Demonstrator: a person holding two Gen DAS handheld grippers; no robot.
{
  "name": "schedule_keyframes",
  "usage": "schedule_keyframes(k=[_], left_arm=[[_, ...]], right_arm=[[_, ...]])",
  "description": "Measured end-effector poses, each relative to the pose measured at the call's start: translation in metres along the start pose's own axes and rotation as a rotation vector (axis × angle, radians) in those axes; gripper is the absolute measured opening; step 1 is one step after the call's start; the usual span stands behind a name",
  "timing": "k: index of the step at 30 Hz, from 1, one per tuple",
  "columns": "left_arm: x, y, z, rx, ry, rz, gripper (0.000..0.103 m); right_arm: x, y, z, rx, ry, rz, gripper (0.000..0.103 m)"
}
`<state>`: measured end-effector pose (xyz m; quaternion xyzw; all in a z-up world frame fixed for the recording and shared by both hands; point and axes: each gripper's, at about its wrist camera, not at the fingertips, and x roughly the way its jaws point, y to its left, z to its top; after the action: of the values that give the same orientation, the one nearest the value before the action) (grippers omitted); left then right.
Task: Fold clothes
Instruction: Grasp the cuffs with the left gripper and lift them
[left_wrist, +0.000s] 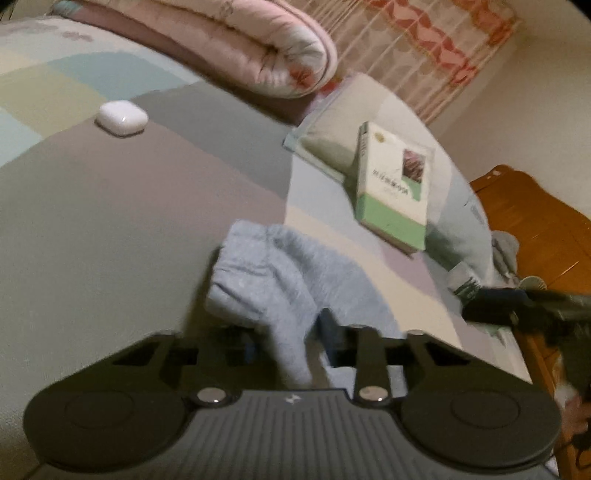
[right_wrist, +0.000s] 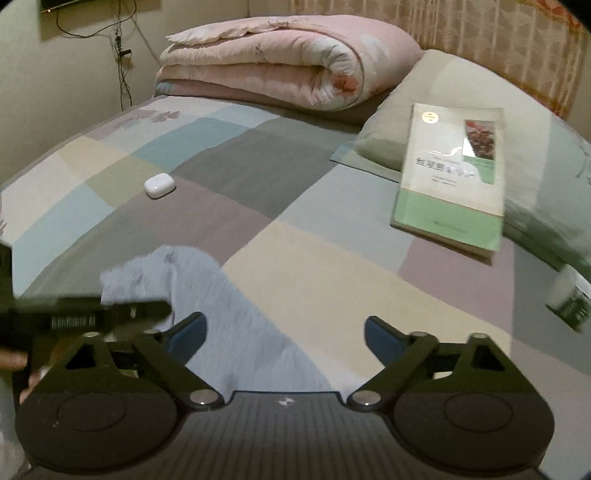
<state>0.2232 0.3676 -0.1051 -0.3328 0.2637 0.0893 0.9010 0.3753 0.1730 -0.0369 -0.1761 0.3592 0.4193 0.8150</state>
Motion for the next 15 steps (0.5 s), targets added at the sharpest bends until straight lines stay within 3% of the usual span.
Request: schedule_keyframes(k=[10, 15], left_arm=[[-0.032, -0.002, 0.02, 0.041, -0.015, 0.073, 0.01], [-0.057, -0.015, 0.03, 0.112, -0.007, 0.063, 0.014]], right_arm=[[0.059, -0.012, 0.031, -0.016, 0.058, -0.045, 0.09], [0.077, 0.004, 0.012, -0.092, 0.144, 0.025, 0.09]])
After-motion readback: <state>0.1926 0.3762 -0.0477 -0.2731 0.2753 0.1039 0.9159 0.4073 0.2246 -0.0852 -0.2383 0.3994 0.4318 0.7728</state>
